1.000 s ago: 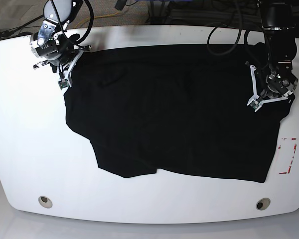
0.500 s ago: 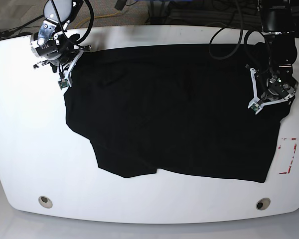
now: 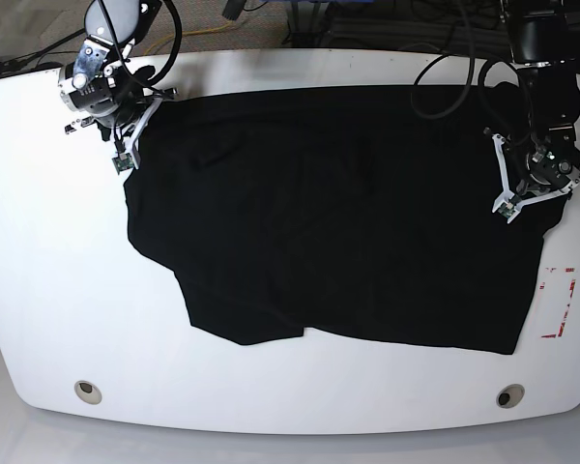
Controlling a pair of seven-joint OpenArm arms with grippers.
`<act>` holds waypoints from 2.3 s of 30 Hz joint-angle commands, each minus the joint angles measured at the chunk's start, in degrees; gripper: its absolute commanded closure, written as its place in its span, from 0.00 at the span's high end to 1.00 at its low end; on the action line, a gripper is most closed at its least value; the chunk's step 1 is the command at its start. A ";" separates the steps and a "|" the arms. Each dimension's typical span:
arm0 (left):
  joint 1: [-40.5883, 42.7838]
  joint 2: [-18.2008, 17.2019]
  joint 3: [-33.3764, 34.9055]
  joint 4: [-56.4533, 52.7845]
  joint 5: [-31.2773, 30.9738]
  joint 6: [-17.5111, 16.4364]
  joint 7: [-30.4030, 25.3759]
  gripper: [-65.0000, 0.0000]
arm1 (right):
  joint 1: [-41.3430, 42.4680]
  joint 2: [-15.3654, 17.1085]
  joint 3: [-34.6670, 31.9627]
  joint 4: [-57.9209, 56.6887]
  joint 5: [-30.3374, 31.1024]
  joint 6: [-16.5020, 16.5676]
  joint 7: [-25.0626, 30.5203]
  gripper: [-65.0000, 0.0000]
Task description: Fold the T-shirt properly
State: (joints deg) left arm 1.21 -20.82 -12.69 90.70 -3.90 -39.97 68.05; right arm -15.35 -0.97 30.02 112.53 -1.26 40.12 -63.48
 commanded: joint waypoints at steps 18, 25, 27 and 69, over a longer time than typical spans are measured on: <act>-0.91 -1.03 2.53 4.29 -6.08 -0.03 1.44 0.57 | 0.45 -1.09 0.09 0.92 -0.02 -0.12 0.67 0.00; -2.93 -0.94 2.53 -1.24 -6.16 -0.03 1.44 0.57 | 0.45 -1.09 0.09 0.92 -0.02 -0.12 0.67 0.00; -3.19 -0.94 2.53 -2.39 -6.16 -0.03 1.44 0.57 | 0.45 -1.09 0.09 0.83 -0.02 -0.12 0.67 0.00; 2.00 -4.81 -8.02 18.45 -6.34 -0.03 9.09 0.04 | 0.81 -1.09 0.18 -1.98 -0.02 -0.12 3.13 0.00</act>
State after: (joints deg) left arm 1.65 -22.41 -18.70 107.39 -10.63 -39.97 76.12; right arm -15.05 -2.35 30.06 109.69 -1.69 40.10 -61.14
